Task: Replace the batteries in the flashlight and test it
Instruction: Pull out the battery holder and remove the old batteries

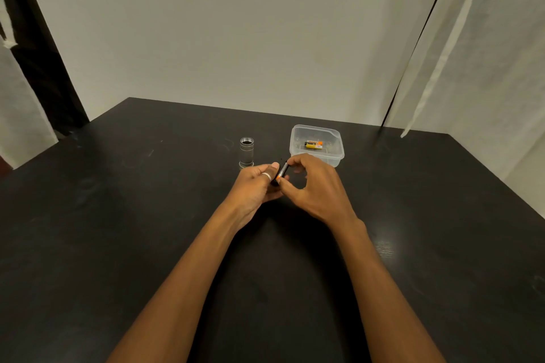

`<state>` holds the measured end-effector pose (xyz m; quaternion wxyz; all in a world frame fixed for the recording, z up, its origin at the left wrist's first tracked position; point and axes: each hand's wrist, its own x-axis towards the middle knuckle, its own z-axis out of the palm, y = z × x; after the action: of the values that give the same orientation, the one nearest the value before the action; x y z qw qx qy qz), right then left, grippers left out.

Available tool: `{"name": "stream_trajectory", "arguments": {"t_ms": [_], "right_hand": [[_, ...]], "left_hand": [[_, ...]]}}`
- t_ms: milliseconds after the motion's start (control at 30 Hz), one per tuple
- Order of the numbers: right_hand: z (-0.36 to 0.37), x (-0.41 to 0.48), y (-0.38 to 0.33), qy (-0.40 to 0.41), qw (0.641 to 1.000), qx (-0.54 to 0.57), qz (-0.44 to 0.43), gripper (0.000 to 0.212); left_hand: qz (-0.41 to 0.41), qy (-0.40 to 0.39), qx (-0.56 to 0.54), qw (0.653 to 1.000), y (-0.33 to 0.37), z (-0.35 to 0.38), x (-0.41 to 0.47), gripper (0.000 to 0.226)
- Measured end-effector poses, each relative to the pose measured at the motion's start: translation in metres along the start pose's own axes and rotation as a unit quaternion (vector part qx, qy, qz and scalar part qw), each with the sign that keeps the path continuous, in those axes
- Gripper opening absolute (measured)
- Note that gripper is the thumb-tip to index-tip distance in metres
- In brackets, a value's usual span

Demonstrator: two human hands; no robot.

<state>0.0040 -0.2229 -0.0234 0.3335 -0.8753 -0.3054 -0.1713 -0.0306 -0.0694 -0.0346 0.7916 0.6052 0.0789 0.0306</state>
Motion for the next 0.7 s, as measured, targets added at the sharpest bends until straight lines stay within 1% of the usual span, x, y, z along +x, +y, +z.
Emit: {"name": "stream_trajectory", "arguments": {"t_ms": [200, 433, 533, 700], "right_hand": [[-0.002, -0.002, -0.004, -0.005, 0.999, -0.051, -0.014, 0.047], [-0.004, -0.004, -0.009, -0.007, 0.998, -0.064, -0.019, 0.041], [-0.004, -0.003, -0.008, -0.007, 0.998, -0.054, -0.016, 0.038], [-0.008, -0.004, 0.001, 0.017, 1.0, -0.014, 0.016, 0.029]], "left_hand": [[0.007, -0.008, 0.016, 1.0, 0.0, 0.002, -0.001, 0.031], [0.002, -0.019, 0.035, 0.999, 0.0, 0.001, -0.001, 0.034], [0.003, -0.026, 0.04, 0.999, 0.001, -0.001, -0.002, 0.034], [-0.004, -0.025, 0.04, 0.999, -0.001, 0.003, -0.003, 0.035]]}}
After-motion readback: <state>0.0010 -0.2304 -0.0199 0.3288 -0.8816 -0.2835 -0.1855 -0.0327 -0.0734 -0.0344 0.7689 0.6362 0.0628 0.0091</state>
